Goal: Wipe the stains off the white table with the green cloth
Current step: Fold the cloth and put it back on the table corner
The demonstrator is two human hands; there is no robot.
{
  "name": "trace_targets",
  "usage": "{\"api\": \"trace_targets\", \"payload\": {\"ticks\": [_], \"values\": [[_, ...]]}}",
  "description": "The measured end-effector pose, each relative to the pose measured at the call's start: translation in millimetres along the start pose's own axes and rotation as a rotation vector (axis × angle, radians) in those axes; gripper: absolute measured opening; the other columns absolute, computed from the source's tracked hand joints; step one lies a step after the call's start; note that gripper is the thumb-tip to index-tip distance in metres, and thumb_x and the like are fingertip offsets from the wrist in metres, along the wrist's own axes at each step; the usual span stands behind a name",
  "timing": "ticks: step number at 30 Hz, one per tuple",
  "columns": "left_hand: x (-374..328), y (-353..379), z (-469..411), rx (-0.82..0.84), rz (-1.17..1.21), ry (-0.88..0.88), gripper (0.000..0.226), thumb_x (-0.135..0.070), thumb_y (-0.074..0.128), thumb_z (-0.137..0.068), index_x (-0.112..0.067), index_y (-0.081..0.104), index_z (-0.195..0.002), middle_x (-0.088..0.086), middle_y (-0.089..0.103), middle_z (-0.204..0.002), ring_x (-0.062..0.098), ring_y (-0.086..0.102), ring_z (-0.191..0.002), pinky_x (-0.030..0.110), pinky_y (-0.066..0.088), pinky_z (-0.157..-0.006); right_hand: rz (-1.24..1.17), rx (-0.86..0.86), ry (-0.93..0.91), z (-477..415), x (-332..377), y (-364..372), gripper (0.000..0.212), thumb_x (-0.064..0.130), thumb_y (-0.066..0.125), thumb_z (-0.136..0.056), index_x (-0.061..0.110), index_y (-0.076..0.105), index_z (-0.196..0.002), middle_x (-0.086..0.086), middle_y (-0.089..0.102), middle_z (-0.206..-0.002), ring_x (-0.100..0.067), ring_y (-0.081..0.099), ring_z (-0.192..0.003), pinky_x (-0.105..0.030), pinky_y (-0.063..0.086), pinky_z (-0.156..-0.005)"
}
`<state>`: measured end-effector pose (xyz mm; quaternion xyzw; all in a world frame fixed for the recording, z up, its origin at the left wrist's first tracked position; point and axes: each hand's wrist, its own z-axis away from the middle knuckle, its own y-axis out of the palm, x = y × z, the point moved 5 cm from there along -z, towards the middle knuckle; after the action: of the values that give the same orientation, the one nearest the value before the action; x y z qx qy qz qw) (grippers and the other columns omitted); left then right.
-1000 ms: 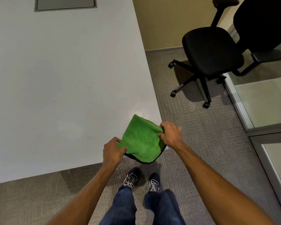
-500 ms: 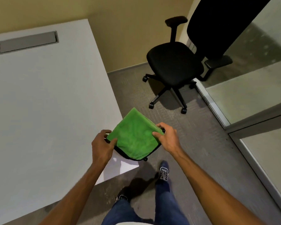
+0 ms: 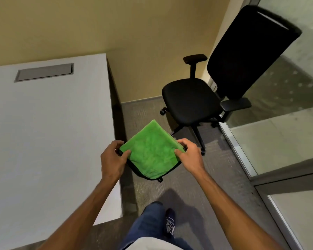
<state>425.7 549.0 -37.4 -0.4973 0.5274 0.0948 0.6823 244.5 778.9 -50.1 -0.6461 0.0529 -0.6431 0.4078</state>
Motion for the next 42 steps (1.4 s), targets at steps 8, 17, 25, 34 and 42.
{"api": "trace_targets", "payload": {"ticks": [8, 17, 25, 34, 42], "values": [[-15, 15, -69, -0.113, 0.016, -0.052, 0.033, -0.019, 0.083, -0.075, -0.021, 0.069, -0.105, -0.011, 0.069, -0.09, 0.001, 0.061, -0.074, 0.006, 0.042, -0.067, -0.048, 0.015, -0.04, -85, 20, -8, 0.026, 0.014, 0.081, -0.083, 0.016, 0.073, -0.107, 0.003, 0.074, -0.097, -0.014, 0.068, -0.093, -0.035, 0.059, -0.085], [-18, 39, -202, -0.195, 0.012, -0.124, 0.025, -0.018, 0.084, -0.075, -0.02, 0.072, -0.097, -0.01, 0.07, -0.086, -0.004, 0.061, -0.073, 0.003, 0.041, -0.067, -0.06, 0.11, -0.042, -247, 55, 12, 0.022, 0.015, 0.083, -0.082, 0.017, 0.073, -0.102, 0.0, 0.076, -0.094, -0.021, 0.072, -0.09, -0.047, 0.061, -0.084], [-20, 39, -329, -0.295, 0.007, -0.223, 0.025, -0.02, 0.083, -0.075, -0.031, 0.067, -0.09, -0.017, 0.067, -0.081, -0.004, 0.061, -0.072, 0.006, 0.041, -0.064, -0.005, 0.195, -0.127, -401, 122, 50, 0.017, 0.015, 0.084, -0.081, 0.02, 0.076, -0.096, 0.007, 0.071, -0.084, -0.011, 0.061, -0.076, -0.036, 0.054, -0.074], [-12, 36, -419, -0.441, 0.023, -0.356, 0.023, -0.019, 0.083, -0.077, -0.022, 0.073, -0.097, -0.013, 0.067, -0.078, -0.004, 0.061, -0.072, 0.001, 0.042, -0.063, 0.01, 0.308, -0.205, -532, 182, 101, 0.02, 0.012, 0.084, -0.08, 0.02, 0.078, -0.098, 0.011, 0.072, -0.087, -0.009, 0.062, -0.081, -0.025, 0.046, -0.078], [-8, 26, -498, -0.655, 0.009, -0.463, 0.022, -0.015, 0.082, -0.078, -0.014, 0.076, -0.1, -0.01, 0.067, -0.078, -0.006, 0.06, -0.073, -0.003, 0.039, -0.066, 0.017, 0.542, -0.298, -646, 244, 169, 0.019, 0.011, 0.081, -0.085, 0.017, 0.076, -0.102, 0.01, 0.071, -0.091, 0.001, 0.062, -0.079, -0.003, 0.043, -0.057]]}}
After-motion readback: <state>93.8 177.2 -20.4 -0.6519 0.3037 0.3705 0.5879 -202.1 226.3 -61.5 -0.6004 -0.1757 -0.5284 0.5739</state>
